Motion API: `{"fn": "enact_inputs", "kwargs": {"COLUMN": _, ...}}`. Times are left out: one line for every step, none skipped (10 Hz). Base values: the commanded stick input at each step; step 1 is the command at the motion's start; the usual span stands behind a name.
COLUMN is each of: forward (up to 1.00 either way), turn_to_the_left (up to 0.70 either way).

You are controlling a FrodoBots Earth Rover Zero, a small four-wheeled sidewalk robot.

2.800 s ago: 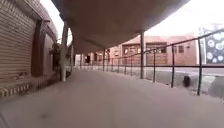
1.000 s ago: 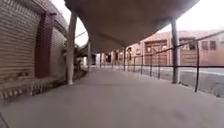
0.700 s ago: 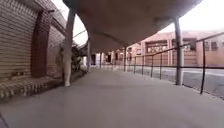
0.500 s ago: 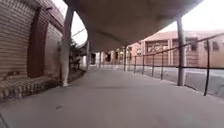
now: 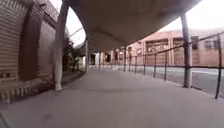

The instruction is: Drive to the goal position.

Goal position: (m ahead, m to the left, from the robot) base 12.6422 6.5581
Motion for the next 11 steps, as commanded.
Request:
{"fn": "enact_inputs", "kwargs": {"forward": 0.70, "turn_to_the_left": 0.00}}
{"fn": "enact_inputs", "kwargs": {"forward": 0.70, "turn_to_the_left": 0.00}}
{"fn": "enact_inputs", "kwargs": {"forward": 0.70, "turn_to_the_left": 0.00}}
{"fn": "enact_inputs", "kwargs": {"forward": 0.70, "turn_to_the_left": 0.00}}
{"fn": "enact_inputs", "kwargs": {"forward": 0.70, "turn_to_the_left": 0.00}}
{"fn": "enact_inputs", "kwargs": {"forward": 0.70, "turn_to_the_left": 0.00}}
{"fn": "enact_inputs", "kwargs": {"forward": 0.70, "turn_to_the_left": 0.00}}
{"fn": "enact_inputs", "kwargs": {"forward": 0.70, "turn_to_the_left": 0.00}}
{"fn": "enact_inputs", "kwargs": {"forward": 0.70, "turn_to_the_left": 0.00}}
{"fn": "enact_inputs", "kwargs": {"forward": 0.70, "turn_to_the_left": 0.00}}
{"fn": "enact_inputs", "kwargs": {"forward": 0.70, "turn_to_the_left": 0.00}}
